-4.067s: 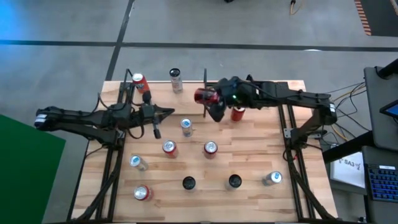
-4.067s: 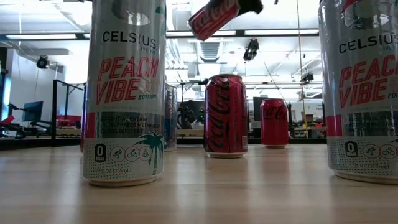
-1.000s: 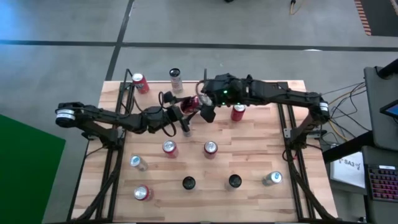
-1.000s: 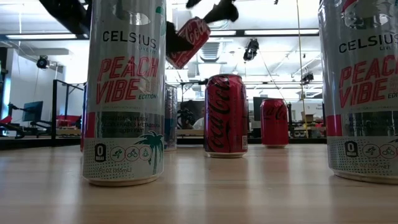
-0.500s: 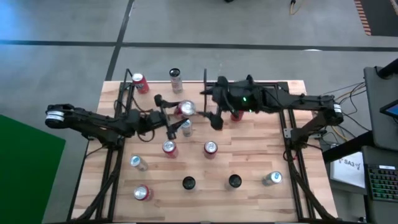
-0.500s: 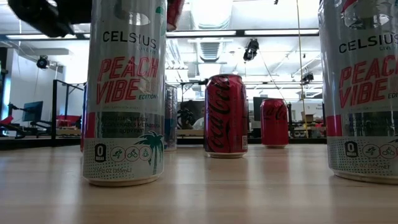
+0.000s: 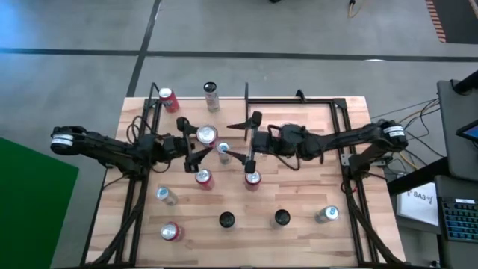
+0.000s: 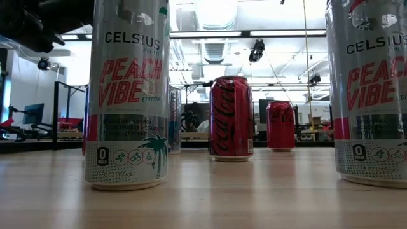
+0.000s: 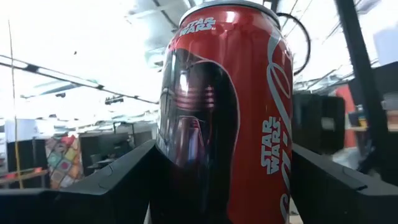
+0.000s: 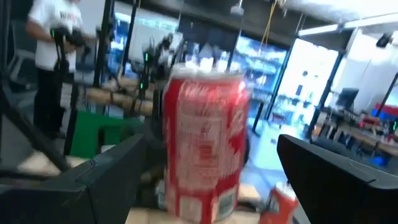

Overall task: Place canned beverage on shelf
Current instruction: Put the red white soda can on the shelf

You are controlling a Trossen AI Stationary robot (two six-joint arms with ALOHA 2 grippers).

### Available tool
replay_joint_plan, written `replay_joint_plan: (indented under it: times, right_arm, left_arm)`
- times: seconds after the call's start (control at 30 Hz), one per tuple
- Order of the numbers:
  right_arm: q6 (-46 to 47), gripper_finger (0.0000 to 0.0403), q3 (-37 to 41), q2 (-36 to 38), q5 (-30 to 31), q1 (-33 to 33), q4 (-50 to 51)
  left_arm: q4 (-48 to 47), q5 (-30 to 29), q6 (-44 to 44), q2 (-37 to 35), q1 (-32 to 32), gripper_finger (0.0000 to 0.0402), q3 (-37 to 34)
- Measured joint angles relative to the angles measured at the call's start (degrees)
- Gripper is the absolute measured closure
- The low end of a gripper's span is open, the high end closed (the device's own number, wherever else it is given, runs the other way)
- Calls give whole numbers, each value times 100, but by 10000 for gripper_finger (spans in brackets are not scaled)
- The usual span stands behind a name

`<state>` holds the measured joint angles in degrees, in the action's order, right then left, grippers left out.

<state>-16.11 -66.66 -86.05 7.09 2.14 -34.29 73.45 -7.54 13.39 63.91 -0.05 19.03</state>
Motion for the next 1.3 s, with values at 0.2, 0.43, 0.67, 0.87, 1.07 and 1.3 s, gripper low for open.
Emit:
replay_joint_plan:
  times: [0.2, 0.43, 0.67, 0.87, 1.07, 1.3]
  right_arm:
    - [510, 51, -210, -422, 90, -168, -314]
    - [592, 51, -494, -661, -203, -202, -295]
    - [418, 51, -777, -744, -262, -206, -220]
    - [410, 51, -1161, -882, -265, -264, 327]
    - [400, 54, -1519, -1051, -245, -300, 798]
    - [402, 103, -1558, -1015, -266, -320, 978]
  left_arm:
    - [43, -43, 60, 83, 4, 112, -3]
    - [68, -99, 82, 165, 4, 112, -4]
    - [68, -247, 83, 210, 4, 112, -4]
    - [72, -312, 75, 265, 12, 112, -4]
    - [89, -477, 105, 276, 15, 112, 0]
    - [77, -496, 116, 281, 11, 112, 0]
